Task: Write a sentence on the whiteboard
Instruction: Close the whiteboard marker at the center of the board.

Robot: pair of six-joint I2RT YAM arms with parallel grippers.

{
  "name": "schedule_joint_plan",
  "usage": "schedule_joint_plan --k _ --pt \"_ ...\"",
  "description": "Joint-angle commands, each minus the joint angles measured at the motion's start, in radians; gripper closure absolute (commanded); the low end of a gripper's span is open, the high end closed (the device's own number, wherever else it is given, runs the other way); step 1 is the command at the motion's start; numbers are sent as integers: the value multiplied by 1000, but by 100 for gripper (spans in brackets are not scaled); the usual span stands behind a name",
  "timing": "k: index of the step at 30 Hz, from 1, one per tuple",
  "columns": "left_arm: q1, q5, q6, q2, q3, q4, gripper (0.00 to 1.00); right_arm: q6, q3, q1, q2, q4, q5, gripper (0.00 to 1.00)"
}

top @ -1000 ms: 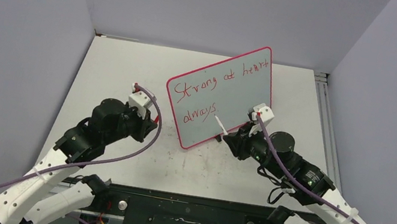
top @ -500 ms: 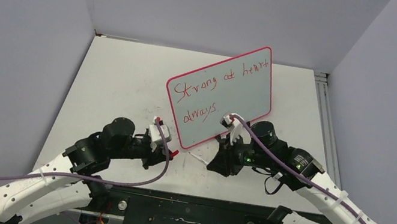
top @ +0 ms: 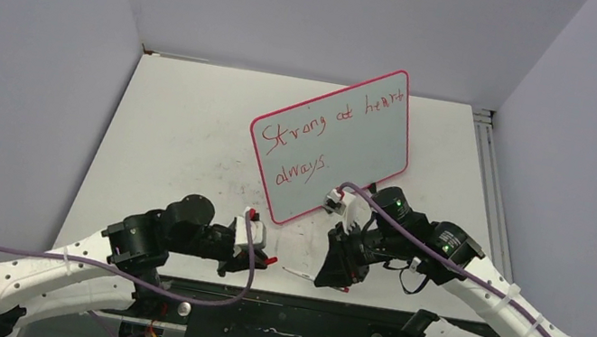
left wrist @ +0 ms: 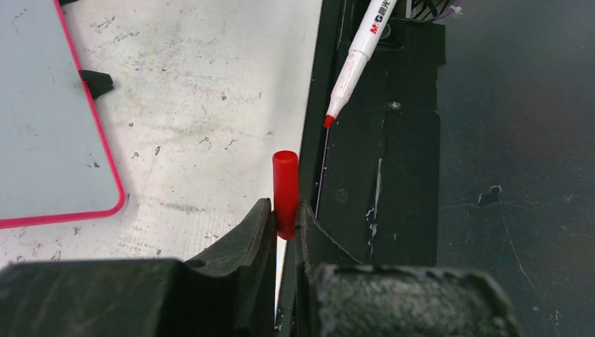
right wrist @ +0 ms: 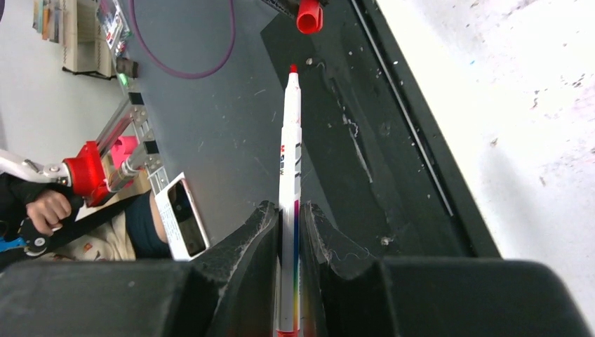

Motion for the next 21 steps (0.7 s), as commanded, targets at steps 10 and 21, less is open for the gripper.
schedule_joint_plan --k 10,21 --pt "-99 60 21 13 -1 46 100 -19 95 0 36 -115 -111 95" --pt "-146 76 22 25 -3 53 100 -47 91 0 83 -127 -158 95"
